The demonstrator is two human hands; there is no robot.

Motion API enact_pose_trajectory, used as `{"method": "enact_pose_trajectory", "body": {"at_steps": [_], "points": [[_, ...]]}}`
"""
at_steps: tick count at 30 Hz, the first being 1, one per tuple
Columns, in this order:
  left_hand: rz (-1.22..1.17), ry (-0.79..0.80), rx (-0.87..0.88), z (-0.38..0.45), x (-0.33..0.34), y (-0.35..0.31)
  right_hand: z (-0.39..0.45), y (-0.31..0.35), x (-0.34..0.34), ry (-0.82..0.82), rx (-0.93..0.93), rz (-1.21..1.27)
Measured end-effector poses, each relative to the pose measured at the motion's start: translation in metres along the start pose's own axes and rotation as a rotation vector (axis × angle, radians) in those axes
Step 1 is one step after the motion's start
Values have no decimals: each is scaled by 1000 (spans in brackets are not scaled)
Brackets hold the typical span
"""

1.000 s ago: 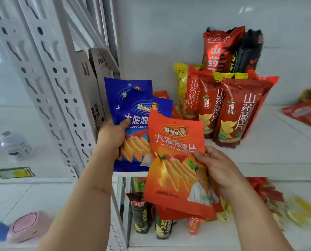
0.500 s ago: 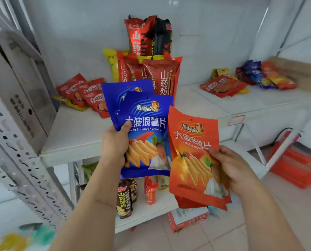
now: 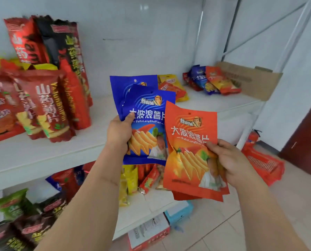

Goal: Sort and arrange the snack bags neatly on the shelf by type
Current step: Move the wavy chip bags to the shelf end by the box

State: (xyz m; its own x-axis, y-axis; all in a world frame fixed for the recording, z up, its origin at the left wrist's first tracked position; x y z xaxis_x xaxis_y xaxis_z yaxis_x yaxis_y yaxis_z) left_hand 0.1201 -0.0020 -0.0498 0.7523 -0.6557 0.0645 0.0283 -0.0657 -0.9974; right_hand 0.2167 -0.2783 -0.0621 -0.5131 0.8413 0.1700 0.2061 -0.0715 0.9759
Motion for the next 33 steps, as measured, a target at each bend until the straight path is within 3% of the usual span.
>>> {"method": "enact_pose_trajectory", "body": {"at_steps": [10,24,29,33], "points": [[24,24,29,98,160,-21,126,59,-108,0,-34,-12],[21,44,50,300,348,-36,339,124,-219,-73,-87,5],[33,8,-15,340,393,-20,409,146,-256,-67,-81,4],[68,-122,6,362,414,-10,471,158,-285,-10,-49,-50]]}}
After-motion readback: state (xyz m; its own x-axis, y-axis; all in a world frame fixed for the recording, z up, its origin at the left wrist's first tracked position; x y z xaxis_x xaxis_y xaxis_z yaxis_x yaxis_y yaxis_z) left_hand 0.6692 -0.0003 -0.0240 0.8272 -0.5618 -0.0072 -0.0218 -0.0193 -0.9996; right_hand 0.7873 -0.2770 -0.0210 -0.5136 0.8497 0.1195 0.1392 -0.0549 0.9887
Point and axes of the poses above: each hand's wrist, its own z-axis towards the middle knuckle, its own x-axis out of the palm, y = z × x, the point moved 4 cm from there along z, towards the middle knuckle, and after that the axes turned 8 degrees about y, right-handed, at the moved point
